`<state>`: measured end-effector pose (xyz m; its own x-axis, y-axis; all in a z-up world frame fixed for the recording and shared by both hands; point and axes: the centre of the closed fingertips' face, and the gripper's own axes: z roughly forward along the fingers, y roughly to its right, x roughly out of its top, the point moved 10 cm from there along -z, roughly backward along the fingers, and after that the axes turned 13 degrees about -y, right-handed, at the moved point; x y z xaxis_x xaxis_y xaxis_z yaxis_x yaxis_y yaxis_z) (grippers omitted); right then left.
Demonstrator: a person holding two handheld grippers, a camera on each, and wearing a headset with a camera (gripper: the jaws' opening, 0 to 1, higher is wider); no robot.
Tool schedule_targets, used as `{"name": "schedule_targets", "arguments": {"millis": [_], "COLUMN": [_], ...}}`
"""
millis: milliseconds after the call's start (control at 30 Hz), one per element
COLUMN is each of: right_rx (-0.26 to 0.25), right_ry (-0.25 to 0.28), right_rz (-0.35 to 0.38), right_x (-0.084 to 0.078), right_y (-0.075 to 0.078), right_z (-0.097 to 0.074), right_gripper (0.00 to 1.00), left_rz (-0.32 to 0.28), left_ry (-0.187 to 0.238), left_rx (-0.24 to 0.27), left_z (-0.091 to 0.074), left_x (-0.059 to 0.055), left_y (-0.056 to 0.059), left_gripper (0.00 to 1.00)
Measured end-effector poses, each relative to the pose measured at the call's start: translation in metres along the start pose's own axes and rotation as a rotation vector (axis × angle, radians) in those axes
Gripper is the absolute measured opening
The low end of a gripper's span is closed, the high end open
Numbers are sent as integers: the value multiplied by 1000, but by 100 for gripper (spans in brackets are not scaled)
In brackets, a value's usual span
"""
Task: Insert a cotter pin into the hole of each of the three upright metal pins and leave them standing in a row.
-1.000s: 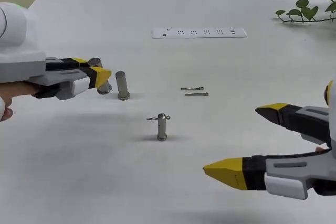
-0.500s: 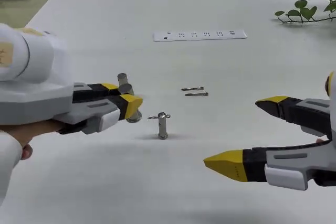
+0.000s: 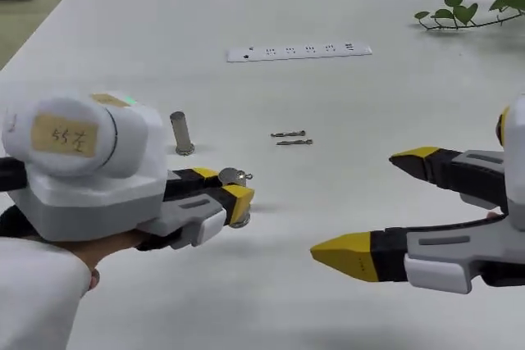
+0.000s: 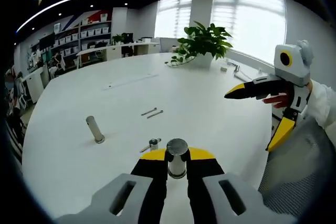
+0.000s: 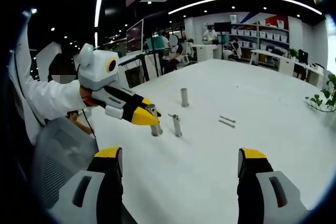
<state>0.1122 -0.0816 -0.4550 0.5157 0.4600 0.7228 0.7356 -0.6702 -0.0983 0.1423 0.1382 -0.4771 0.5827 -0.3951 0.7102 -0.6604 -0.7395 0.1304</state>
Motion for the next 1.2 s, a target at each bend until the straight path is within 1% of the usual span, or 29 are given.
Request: {"name": "schedule_targets", "arguments": {"millis": [67, 100, 133, 200, 300, 567, 733, 833, 1067, 1200], "right_rx": [-1, -3, -4, -2, -2, 13, 18, 20, 21, 22], "right_ry": [-6, -7, -7, -8, -13, -18, -19, -21, -27, -29], "right_rz": [3, 4, 5, 8, 6, -4, -7, -10, -8, -8], "right_x": [-1, -2, -3, -3, -4, -4, -4, -4, -5, -5], "right_y": [0, 1, 1, 1, 1, -1, -1, -2, -1, -1], "right_z": [0, -1, -1, -1, -1, 1, 1, 2, 1, 1], "right_gripper": [89, 89, 89, 89, 88, 88, 87, 87, 87, 87], "left_rz": [-7, -8, -3, -24, -32, -44, -58, -49, -46, -54], "left_ry": [-10, -32, -44, -59, -59, -86, -91, -104, -113, -107], "left_rx": [3, 13, 18, 28, 47, 70, 77, 90, 93, 93], "left_z": [4, 6, 7, 9, 11, 18, 21, 24, 28, 29], "left_x": [-3, -6, -7, -10, -13, -19, -21, -23, -25, -24], "left_y": [2, 2, 3, 2, 3, 4, 4, 6, 6, 6], "left_gripper": [10, 10, 10, 10, 10, 10, 10, 10, 10, 10]}}
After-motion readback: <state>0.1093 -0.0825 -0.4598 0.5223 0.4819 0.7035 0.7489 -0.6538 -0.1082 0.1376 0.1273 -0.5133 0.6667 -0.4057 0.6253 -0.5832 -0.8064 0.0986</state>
